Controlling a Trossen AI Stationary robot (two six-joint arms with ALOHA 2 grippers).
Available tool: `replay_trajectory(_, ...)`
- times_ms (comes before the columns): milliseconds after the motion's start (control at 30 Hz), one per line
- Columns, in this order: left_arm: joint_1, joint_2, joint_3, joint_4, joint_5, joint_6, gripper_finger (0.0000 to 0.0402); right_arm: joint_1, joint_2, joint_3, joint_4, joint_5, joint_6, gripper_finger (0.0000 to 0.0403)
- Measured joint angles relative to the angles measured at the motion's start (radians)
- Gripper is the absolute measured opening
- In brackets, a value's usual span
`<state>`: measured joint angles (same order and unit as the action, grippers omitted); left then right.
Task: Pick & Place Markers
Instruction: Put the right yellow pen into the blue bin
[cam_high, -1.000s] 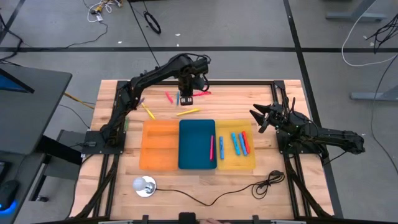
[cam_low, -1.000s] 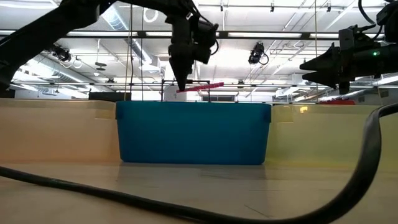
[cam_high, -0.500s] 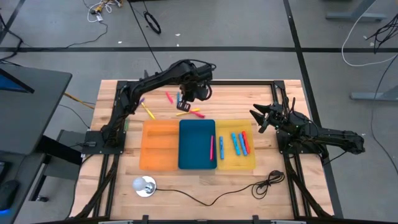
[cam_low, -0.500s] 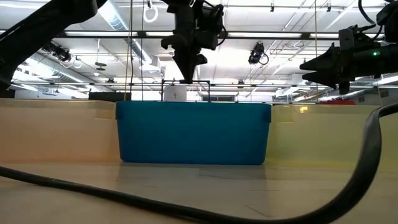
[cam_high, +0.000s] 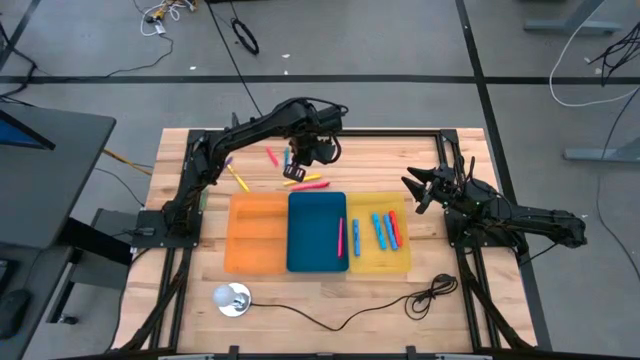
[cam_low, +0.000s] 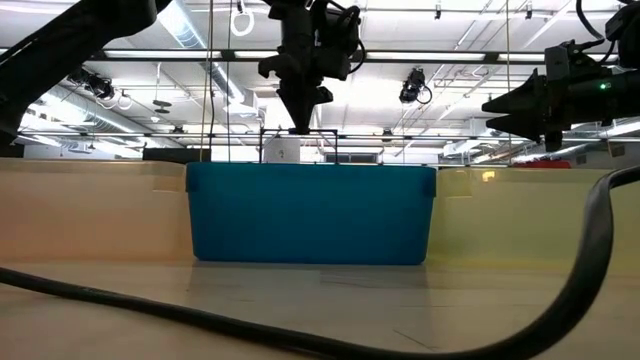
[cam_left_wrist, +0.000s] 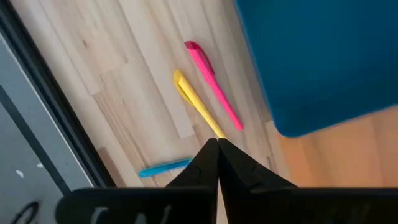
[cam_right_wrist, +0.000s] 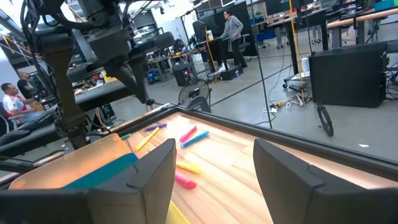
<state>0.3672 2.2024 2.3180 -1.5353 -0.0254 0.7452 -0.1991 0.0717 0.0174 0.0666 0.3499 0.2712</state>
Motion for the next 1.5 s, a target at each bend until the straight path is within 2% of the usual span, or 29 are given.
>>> replay_trajectory(267,0.0,0.0,0.0,0.023,0.0,-0.146,0.0019,0.0,0.0,0.0,0.0,0.0,0.0,0.0215)
replay_trajectory(467,0.001,0.0,0.0,0.07,-0.005,-0.402,0.0033,0.0,0.0,0.0,0.0,0.0,0.0,0.0215)
replay_trajectory(567,0.01,0.0,0.0,0.062,-0.006,-0.468,0.0061,0.0,0.0,0.0,0.0,0.0,0.0,0.0215)
replay_trajectory(733,0.034,0.012,-0.005,0.051,-0.008,-0.557,0.0131,0.0,0.0,0.0,0.0,0.0,0.0,0.0215)
replay_trajectory(900,0.041,0.017,-0.077,0.076,-0.058,-0.74,0.0181,0.0,0.0,0.0,0.0,0.0,0.0,0.0215)
replay_trajectory(1100,0.03,0.018,-0.202,0.108,-0.06,-0.735,0.0197,0.0,0.0,0.0,0.0,0.0,0.0,0.0215)
replay_trajectory(1500,-0.01,0.019,-0.409,0.364,-0.067,-0.715,0.0199,0.0,0.0,0.0,0.0,0.0,0.0,0.0215)
